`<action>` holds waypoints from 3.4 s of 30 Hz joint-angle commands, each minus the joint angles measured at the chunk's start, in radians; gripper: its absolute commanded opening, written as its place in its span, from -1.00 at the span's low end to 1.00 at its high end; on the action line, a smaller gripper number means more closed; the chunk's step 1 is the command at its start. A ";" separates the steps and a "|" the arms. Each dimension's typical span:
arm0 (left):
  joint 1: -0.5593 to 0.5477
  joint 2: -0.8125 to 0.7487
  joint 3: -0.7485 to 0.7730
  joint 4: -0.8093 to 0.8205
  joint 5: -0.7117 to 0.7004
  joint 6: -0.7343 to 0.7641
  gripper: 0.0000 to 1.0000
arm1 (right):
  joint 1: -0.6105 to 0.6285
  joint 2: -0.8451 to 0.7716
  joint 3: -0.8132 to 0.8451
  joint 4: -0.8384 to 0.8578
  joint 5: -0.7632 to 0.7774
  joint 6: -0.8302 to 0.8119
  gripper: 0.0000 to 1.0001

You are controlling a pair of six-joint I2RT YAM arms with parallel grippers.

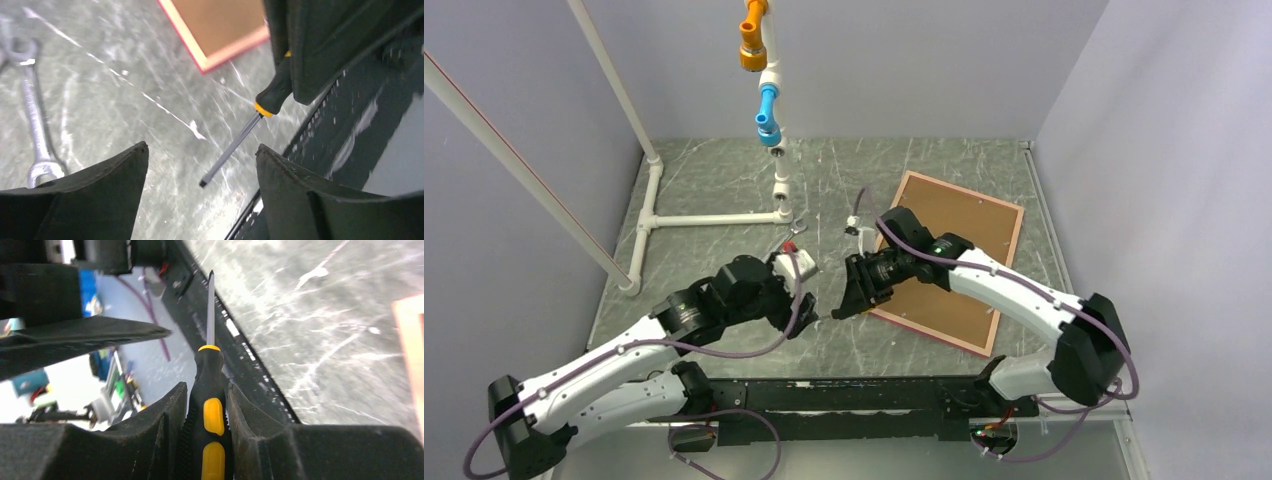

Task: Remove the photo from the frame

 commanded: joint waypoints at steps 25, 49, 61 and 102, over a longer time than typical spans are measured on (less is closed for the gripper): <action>0.129 0.701 0.215 0.363 0.161 -0.570 0.26 | -0.269 -0.341 -0.207 -0.022 0.627 0.096 -1.00; 0.012 0.884 0.342 0.276 -0.139 -0.559 -0.01 | -0.246 -0.256 -0.200 0.067 0.655 0.069 -1.00; 0.036 0.954 0.340 0.304 -0.071 -0.565 -0.18 | -0.230 -0.226 -0.217 0.109 0.687 0.076 -1.00; 0.032 0.957 0.259 0.322 -0.035 -0.637 -0.90 | -0.006 0.004 -0.049 -0.111 1.306 0.236 -1.00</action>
